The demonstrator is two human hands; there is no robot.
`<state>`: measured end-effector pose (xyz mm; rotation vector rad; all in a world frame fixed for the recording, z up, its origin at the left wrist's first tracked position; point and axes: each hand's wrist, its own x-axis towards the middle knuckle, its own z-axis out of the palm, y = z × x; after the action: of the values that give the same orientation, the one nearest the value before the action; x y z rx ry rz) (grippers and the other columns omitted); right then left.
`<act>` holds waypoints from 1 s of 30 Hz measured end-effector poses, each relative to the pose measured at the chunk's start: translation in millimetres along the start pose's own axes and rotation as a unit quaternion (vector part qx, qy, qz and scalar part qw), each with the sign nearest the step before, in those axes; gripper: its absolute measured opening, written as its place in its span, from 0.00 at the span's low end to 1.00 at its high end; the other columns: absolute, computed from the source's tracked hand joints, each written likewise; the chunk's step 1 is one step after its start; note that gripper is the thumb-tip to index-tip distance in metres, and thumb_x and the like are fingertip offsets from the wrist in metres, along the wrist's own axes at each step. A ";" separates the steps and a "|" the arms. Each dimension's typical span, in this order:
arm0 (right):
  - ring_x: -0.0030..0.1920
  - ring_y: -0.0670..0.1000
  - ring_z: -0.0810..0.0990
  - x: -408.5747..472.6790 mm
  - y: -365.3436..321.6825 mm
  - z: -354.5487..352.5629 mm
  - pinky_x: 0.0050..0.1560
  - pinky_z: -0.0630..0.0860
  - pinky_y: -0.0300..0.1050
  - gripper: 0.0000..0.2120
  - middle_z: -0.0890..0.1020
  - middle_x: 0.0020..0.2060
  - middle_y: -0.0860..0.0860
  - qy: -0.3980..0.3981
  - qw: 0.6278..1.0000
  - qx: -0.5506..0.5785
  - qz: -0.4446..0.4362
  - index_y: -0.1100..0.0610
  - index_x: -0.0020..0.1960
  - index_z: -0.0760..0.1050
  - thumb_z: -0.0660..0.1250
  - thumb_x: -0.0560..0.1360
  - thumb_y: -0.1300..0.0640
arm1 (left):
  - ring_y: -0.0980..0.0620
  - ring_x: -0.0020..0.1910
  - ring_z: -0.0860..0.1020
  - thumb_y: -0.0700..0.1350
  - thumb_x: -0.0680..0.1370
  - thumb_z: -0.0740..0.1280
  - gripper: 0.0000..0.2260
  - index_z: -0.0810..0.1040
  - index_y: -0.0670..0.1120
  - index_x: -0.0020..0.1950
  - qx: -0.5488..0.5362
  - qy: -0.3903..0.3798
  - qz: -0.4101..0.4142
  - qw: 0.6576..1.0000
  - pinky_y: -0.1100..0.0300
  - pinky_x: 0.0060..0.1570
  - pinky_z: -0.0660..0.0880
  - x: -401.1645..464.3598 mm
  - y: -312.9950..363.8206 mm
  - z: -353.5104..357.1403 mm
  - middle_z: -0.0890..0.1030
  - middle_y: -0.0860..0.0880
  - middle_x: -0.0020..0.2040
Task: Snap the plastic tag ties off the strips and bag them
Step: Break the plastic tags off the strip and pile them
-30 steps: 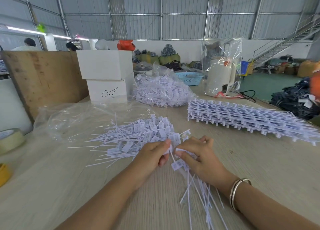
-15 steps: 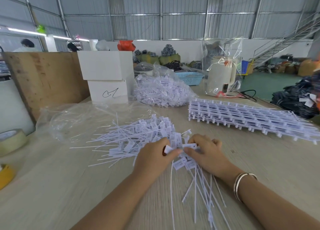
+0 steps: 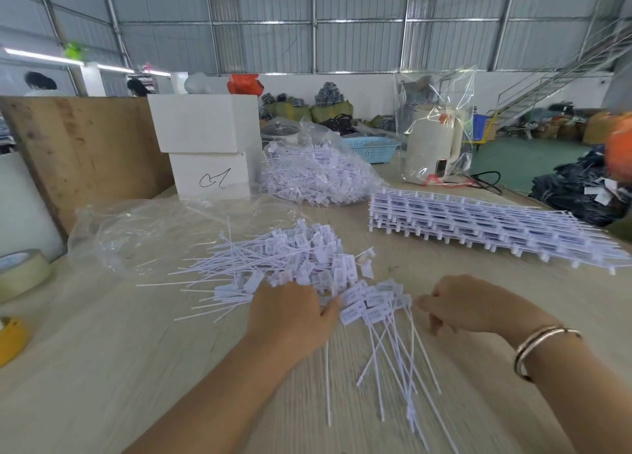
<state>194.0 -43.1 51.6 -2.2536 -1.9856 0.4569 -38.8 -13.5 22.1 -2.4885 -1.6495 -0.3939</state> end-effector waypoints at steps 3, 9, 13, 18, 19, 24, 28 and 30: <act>0.25 0.41 0.71 -3.8 -12.7 2.7 0.35 0.68 0.36 0.18 0.75 0.25 0.44 -0.082 0.993 0.060 -0.053 0.51 0.29 0.75 0.59 0.77 0.53 | 0.53 0.24 0.67 0.65 0.78 0.49 0.26 0.66 0.48 0.29 -0.041 -0.012 0.029 0.999 0.56 0.48 0.71 -2.0 9.1 2.0 0.68 0.52 0.25; 0.32 0.38 0.71 0.4 -42.9 28.6 0.38 0.66 0.34 0.17 0.74 0.28 0.42 -0.076 0.972 0.155 -0.158 0.46 0.31 0.72 0.58 0.74 0.63 | 0.53 0.40 0.74 0.72 0.72 0.51 0.27 0.72 0.50 0.46 -0.036 -0.041 0.043 0.998 0.56 0.39 0.66 -0.5 10.0 5.2 0.75 0.54 0.41; 0.35 0.33 0.72 4.1 -41.2 37.4 0.41 0.64 0.34 0.19 0.76 0.29 0.33 -0.067 0.958 0.201 -0.192 0.42 0.38 0.74 0.57 0.74 0.64 | 0.50 0.47 0.75 0.64 0.75 0.56 0.20 0.71 0.48 0.52 0.000 -0.038 0.067 0.997 0.57 0.40 0.64 -3.4 11.5 3.7 0.76 0.52 0.47; 0.30 0.40 0.71 8.8 -37.4 40.3 0.37 0.67 0.33 0.20 0.76 0.27 0.42 -0.016 0.937 0.279 -0.207 0.47 0.40 0.80 0.56 0.74 0.68 | 0.46 0.54 0.76 0.49 0.78 0.57 0.14 0.69 0.45 0.61 0.028 -0.051 0.038 0.998 0.57 0.44 0.66 -2.3 18.9 5.0 0.77 0.47 0.56; 0.29 0.40 0.71 11.4 -36.1 40.1 0.34 0.66 0.31 0.20 0.76 0.26 0.42 0.024 0.933 0.301 -0.198 0.50 0.39 0.80 0.56 0.74 0.69 | 0.46 0.54 0.76 0.47 0.79 0.57 0.14 0.69 0.45 0.62 0.034 -0.057 0.033 0.997 0.57 0.44 0.67 -1.6 17.9 4.9 0.77 0.46 0.56; 0.29 0.46 0.68 27.9 -11.4 33.4 0.35 0.64 0.41 0.19 0.72 0.25 0.46 0.226 0.878 0.407 -0.112 0.54 0.36 0.79 0.55 0.74 0.70 | 0.47 0.55 0.74 0.41 0.80 0.54 0.13 0.65 0.43 0.65 0.039 -0.063 0.049 0.996 0.56 0.45 0.68 0.4 5.3 2.3 0.75 0.46 0.58; 0.28 0.45 0.69 36.5 -1.4 32.3 0.35 0.65 0.42 0.19 0.73 0.26 0.50 0.247 0.881 0.394 -0.088 0.55 0.36 0.79 0.55 0.74 0.70 | 0.55 0.30 0.66 0.38 0.78 0.56 0.20 0.57 0.44 0.70 0.034 -0.015 0.054 0.998 0.59 0.26 0.58 5.9 -7.1 -5.8 0.67 0.53 0.35; 0.25 0.41 0.68 37.4 -2.5 34.4 0.31 0.65 0.35 0.19 0.73 0.26 0.49 0.242 0.889 0.379 -0.087 0.53 0.36 0.79 0.55 0.74 0.69 | 0.56 0.28 0.63 0.36 0.76 0.59 0.21 0.57 0.46 0.67 0.032 0.024 0.041 0.998 0.60 0.26 0.55 12.2 -15.7 -8.2 0.64 0.54 0.34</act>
<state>185.5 -10.0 13.8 -1.4963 -1.3930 0.4765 -49.9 1.4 32.9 -2.4705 -1.5120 -0.3827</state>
